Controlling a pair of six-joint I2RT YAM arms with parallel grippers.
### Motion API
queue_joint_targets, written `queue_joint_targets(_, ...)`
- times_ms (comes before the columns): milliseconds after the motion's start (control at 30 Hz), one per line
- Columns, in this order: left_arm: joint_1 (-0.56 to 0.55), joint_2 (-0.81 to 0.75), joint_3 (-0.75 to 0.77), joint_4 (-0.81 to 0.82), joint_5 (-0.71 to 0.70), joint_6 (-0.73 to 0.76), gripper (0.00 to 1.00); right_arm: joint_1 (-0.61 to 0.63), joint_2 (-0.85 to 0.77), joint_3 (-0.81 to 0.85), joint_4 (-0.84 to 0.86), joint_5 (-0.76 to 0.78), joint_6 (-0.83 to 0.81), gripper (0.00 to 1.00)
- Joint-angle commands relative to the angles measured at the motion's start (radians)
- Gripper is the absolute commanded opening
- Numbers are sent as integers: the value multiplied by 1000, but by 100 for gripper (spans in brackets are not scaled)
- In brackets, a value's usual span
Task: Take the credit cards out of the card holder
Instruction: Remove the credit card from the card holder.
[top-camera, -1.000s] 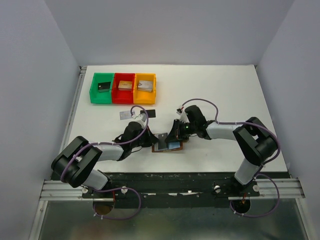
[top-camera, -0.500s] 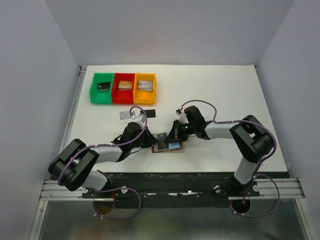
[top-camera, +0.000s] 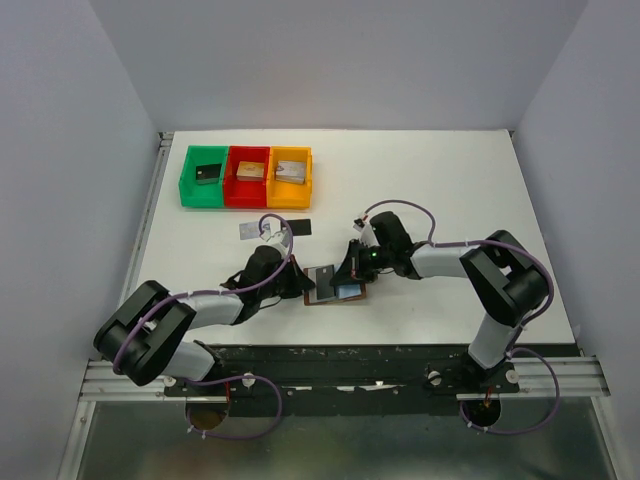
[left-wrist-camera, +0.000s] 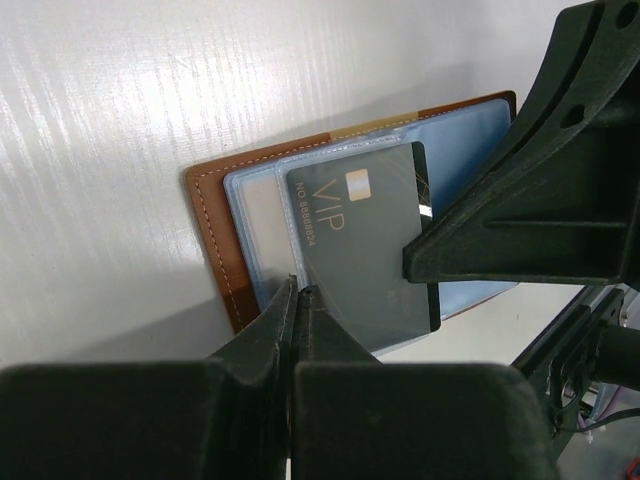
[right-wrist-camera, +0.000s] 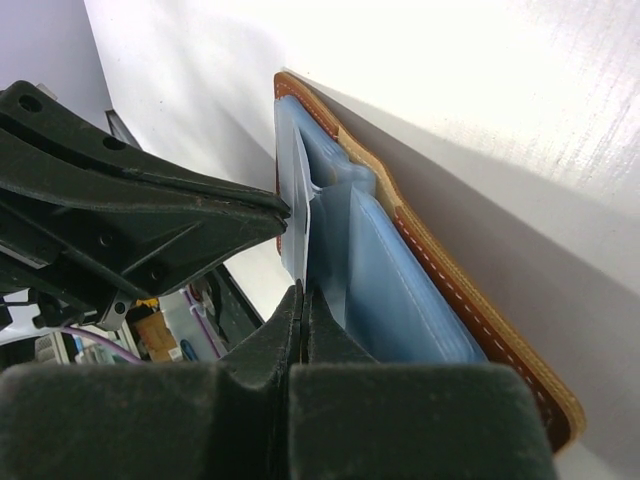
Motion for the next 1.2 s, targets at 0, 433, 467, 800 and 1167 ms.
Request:
queue_joint_targets(0, -5, 29, -18, -15, -32, 0, 0, -10, -32, -23, 2, -22, -15, 0)
queue_joint_targets(433, -13, 60, -15, 14, -18, -1, 0, -10, 0, -31, 137, -97, 75, 30)
queue_joint_targets(467, -16, 63, -12, 16, -16, 2, 0, -10, 5, -32, 149, -102, 83, 30)
queue_joint_targets(800, -36, 72, -3, 37, -12, 14, 0, -9, 34, -3, 117, -100, 72, 31)
queue_joint_targets(1167, -53, 80, 0, 105, 25, 25, 0, -1, 57, 20, 54, -68, 31, 34)
